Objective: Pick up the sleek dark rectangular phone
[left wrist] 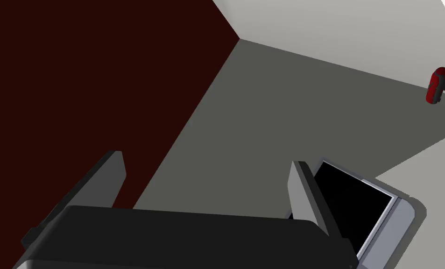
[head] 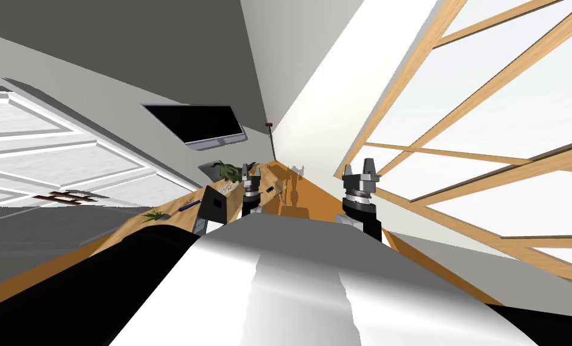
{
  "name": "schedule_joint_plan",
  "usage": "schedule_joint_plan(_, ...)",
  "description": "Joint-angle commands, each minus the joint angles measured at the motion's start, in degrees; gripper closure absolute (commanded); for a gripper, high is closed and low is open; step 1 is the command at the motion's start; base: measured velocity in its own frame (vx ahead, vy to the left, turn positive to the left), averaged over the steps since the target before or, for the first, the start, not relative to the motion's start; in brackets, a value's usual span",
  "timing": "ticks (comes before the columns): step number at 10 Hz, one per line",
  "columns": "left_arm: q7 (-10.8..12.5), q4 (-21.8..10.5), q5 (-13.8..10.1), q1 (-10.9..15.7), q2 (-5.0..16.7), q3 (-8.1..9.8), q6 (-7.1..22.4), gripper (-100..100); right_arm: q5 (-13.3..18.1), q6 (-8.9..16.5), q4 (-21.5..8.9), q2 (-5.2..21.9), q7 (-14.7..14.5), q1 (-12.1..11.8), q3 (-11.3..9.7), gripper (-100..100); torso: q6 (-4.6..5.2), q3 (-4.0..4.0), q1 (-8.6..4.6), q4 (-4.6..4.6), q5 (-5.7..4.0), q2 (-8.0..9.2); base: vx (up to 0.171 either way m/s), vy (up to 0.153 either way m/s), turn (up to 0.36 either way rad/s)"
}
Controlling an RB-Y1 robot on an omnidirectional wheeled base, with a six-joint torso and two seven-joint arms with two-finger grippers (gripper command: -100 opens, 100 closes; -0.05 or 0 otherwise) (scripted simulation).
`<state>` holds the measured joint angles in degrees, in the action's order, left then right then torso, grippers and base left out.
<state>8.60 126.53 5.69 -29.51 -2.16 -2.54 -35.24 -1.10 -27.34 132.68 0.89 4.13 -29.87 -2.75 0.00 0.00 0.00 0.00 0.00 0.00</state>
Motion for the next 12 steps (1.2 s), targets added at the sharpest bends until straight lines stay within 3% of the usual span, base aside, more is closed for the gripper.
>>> schedule_joint_plan(1, -0.4, -0.5, 0.0, -0.8, 1.8, 0.18, 0.4, -100, 0.0, 0.0, 0.0, 0.0, 0.0, 0.0, 0.0, 0, 0.0, 0.0, 0.0, 0.0, 0.0, 0.0, 0.004, -0.006, -0.021)
schedule_joint_plan(5, -2.4, -3.3, 0.2, -5.2, 7.6, 1.01, 2.4, -100, 0.0, 0.0, 0.0, 0.0, 0.0, 0.0, 0.0, 0, 0.0, -0.03, -0.04, -0.01, -0.01, -0.05, 0.015, -0.017, -0.055)
schedule_joint_plan(9, -5.9, -8.2, 0.8, -11.9, 13.4, 1.97, 5.2, -100, 0.0, 0.0, 0.0, 0.0, 0.0, 0.0, 0.0, 0, 0.0, -0.07, -0.12, -0.03, -0.02, -0.12, 0.034, -0.034, -0.115)
schedule_joint_plan(10, -5.9, -8.2, 0.8, -11.9, 13.4, 1.97, 5.2, -100, 0.0, 0.0, 0.0, 0.0, 0.0, 0.0, 0.0, 0, 0.01, -0.08, -0.14, -0.03, -0.03, -0.14, 0.027, -0.022, -0.054)
schedule_joint_plan(12, -8.1, -11.4, 1.2, -15.3, 16.2, 2.36, 6.8, -100, 0.0, 0.0, 0.0, 0.0, 0.0, 0.0, 0.0, 0, 0.01, -0.06, -0.05, -0.02, -0.01, -0.09, 0.032, -0.025, -0.149)
